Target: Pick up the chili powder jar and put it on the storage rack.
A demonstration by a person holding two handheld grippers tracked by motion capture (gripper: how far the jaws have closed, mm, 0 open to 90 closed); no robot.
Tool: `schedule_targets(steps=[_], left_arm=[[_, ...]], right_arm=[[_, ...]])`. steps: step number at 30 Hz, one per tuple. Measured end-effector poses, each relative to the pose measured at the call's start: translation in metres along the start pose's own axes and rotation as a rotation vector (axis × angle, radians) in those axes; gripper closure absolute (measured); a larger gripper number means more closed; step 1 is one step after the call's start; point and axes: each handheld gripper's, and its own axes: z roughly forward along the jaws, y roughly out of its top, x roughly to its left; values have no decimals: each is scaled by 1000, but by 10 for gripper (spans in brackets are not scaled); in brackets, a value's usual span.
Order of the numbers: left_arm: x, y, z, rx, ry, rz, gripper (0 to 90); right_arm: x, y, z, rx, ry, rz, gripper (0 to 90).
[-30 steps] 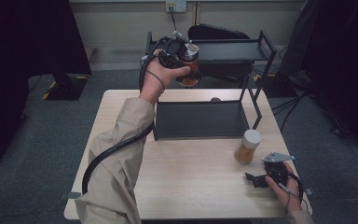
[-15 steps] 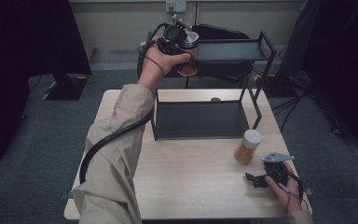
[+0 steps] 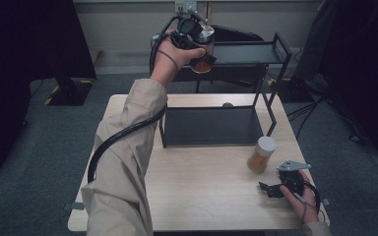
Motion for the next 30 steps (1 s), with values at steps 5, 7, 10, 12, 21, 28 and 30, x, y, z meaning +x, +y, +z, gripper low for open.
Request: schedule_targets(steps=[5, 7, 10, 12, 21, 28, 30], left_arm=[[8, 7, 4, 6, 16, -11, 304], [12, 8, 6, 5, 23, -20, 304], [16, 11, 8, 10, 34, -29, 304], [19, 12, 9, 8, 44, -37, 304], [32, 15, 19, 24, 70, -74, 303], [38, 16, 27, 36, 88, -88, 304], [39, 15, 29, 33, 91, -95, 304]], right_arm=[[0, 0, 0, 0, 0, 0, 0], [0, 0, 0, 0, 0, 0, 0], [0, 0, 0, 0, 0, 0, 0], [0, 0, 0, 0, 0, 0, 0], [0, 0, 0, 0, 0, 0, 0], [0, 0, 0, 0, 0, 0, 0], [0, 0, 0, 0, 0, 0, 0]])
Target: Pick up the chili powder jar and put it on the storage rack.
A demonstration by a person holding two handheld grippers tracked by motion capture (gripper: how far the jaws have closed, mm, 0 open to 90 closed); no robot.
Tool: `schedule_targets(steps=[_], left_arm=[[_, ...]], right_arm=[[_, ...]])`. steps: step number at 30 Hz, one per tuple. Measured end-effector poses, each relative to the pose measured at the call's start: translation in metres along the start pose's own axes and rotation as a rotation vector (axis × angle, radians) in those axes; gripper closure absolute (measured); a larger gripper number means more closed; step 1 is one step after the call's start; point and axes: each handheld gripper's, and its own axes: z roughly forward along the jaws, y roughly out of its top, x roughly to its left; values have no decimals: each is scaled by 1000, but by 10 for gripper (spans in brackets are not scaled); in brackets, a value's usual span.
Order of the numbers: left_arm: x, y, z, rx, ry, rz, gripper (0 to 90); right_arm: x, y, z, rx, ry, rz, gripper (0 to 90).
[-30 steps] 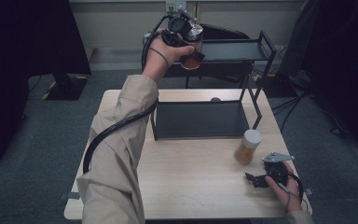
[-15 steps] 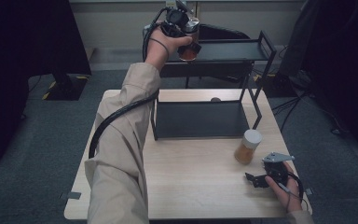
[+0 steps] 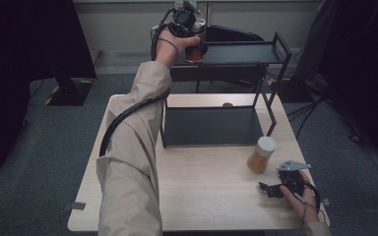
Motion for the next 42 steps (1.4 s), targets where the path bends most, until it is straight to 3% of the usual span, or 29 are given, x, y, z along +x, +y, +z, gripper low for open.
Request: schedule_targets(steps=[9, 27, 31, 38, 42], left_arm=[[0, 0, 11, 10, 12, -12, 304], [-2, -5, 12, -14, 19, -20, 298], [-7, -6, 9, -7, 35, -47, 117], [-13, -14, -1, -12, 57, -76, 49], [-20, -17, -8, -19, 62, -67, 35]], right_arm=[[0, 0, 0, 0, 0, 0, 0], [0, 0, 0, 0, 0, 0, 0], [0, 0, 0, 0, 0, 0, 0], [0, 0, 0, 0, 0, 0, 0], [0, 0, 0, 0, 0, 0, 0]])
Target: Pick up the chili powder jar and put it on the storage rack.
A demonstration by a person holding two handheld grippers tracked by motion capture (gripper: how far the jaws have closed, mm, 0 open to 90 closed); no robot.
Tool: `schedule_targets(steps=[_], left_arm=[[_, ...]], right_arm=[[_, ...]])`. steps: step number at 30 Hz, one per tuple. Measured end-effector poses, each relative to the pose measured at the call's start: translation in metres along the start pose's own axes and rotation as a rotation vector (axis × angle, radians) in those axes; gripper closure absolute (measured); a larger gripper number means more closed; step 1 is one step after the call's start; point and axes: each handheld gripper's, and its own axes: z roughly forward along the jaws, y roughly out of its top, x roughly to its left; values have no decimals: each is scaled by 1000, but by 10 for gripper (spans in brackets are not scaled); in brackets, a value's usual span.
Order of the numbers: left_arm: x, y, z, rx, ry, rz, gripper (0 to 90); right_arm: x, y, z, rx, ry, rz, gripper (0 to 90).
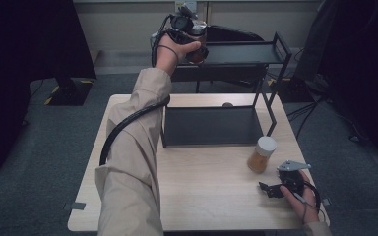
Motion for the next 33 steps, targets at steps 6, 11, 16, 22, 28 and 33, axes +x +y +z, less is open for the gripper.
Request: schedule_targets(steps=[6, 11, 16, 22, 28, 33], left_arm=[[-10, -7, -5, -4, -6, 6, 18], [-17, -17, -7, -13, 0, -3, 9], [-21, -28, -9, -17, -13, -3, 20], [-24, -39, -12, -30, -37, -2, 27], [-31, -49, -13, -50, -57, 21, 33], [-37, -58, -8, -70, -100, 39, 33]], right_arm=[[0, 0, 0, 0, 0, 0, 0], [0, 0, 0, 0, 0, 0, 0], [0, 0, 0, 0, 0, 0, 0], [0, 0, 0, -1, -1, -1, 0], [0, 0, 0, -1, -1, -2, 0], [0, 0, 0, -1, -1, -1, 0]])
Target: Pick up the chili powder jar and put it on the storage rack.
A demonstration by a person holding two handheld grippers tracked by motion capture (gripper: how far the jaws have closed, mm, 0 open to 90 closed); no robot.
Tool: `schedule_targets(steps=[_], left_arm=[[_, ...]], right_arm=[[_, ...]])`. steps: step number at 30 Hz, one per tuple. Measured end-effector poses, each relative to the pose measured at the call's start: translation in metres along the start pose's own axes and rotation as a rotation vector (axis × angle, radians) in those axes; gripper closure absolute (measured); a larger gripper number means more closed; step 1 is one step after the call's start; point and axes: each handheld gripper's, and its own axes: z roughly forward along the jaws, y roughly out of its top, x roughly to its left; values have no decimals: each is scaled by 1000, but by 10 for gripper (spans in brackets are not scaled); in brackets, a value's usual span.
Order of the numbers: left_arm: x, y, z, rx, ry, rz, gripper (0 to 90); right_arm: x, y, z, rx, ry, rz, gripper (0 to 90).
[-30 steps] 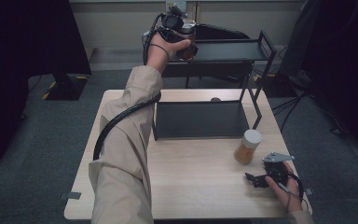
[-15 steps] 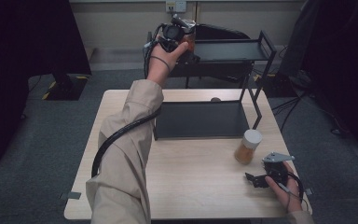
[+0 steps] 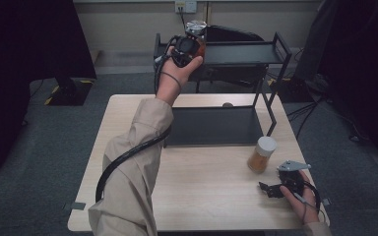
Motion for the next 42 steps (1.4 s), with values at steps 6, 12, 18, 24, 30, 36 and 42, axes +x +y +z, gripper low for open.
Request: schedule_targets(steps=[6, 12, 18, 24, 30, 36, 42], left_arm=[[-3, -11, 9, -4, -46, 17, 33], [-6, -24, 22, -9, -64, 26, 33], [-5, -39, 34, -10, -79, 23, 33], [-4, -54, 47, -5, -94, 13, 33], [-2, -70, 58, -10, -110, 5, 33], [-1, -89, 69, -3, -128, -10, 33], [0, -112, 82, 13, -151, -20, 33]], right_arm=[[0, 0, 0, 0, 0, 1, 0], [0, 0, 0, 0, 0, 0, 0], [0, 0, 0, 0, 0, 0, 0], [0, 0, 0, 0, 0, 0, 0], [0, 0, 0, 0, 0, 0, 0], [0, 0, 0, -1, -1, 0, 0], [0, 0, 0, -1, 0, 0, 0]])
